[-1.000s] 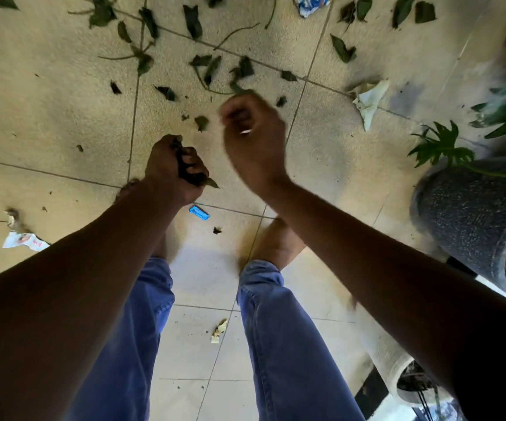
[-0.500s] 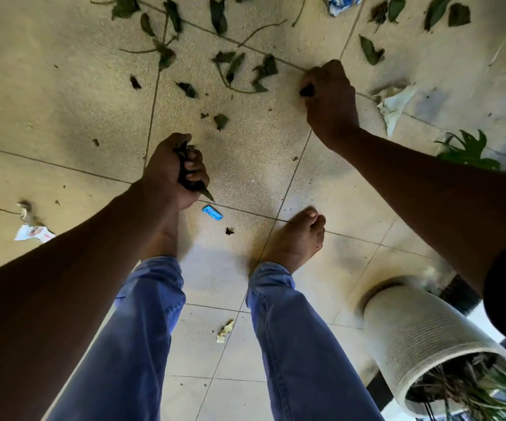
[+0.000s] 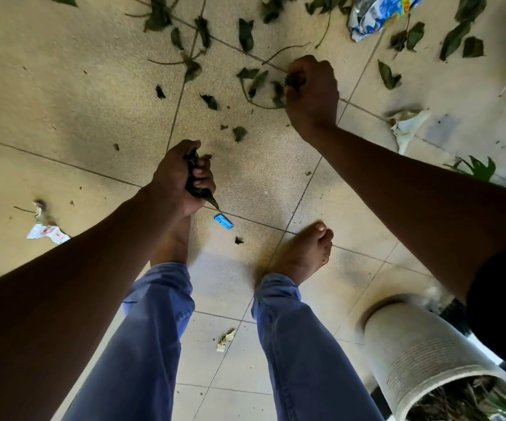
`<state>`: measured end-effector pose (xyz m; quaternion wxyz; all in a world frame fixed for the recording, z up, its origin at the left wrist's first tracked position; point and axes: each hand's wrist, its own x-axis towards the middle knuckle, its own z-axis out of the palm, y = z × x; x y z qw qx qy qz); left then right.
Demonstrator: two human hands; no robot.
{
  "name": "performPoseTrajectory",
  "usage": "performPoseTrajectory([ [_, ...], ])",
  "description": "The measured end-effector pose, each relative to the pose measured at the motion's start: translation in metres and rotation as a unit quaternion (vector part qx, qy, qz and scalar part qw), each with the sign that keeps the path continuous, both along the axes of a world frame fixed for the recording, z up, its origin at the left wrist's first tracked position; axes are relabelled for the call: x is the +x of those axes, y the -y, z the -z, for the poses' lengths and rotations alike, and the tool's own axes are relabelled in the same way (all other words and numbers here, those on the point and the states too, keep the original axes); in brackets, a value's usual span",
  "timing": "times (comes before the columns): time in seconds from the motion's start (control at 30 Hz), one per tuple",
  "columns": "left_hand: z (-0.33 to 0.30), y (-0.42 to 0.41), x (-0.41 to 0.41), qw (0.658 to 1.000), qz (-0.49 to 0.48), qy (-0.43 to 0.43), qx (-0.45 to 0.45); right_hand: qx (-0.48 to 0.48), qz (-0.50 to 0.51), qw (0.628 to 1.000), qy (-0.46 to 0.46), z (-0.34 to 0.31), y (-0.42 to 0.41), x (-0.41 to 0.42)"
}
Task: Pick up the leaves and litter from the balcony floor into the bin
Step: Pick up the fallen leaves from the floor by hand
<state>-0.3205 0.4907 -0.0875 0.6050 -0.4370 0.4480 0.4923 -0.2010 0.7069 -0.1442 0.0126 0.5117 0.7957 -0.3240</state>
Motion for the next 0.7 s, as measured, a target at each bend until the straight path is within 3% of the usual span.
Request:
performPoseTrajectory([
  [0.17,0.002,0.004,-0.008,1.000,-0.004,0.000,-0.008,-0.007,-0.135,0.991,-0.008,-0.010,0.024,-0.028],
  [0.27,0.000,0.006,-0.006,1.000,-0.011,0.004,-0.009,0.086,-0.210,0.965,0.130,-0.018,0.032,-0.036],
  [0.37,-0.002,0.006,-0.002,1.000,-0.015,0.012,-0.007,0.070,-0.221,0.952,0.199,-0.018,0.040,-0.039],
  [0.5,-0.004,0.006,-0.005,1.000,-0.016,0.016,-0.001,0.036,-0.224,0.957,0.183,-0.012,0.048,-0.044],
  [0.7,-0.002,0.012,-0.015,1.000,-0.020,0.005,-0.003,0.063,-0.233,0.962,0.129,-0.004,0.053,-0.052],
])
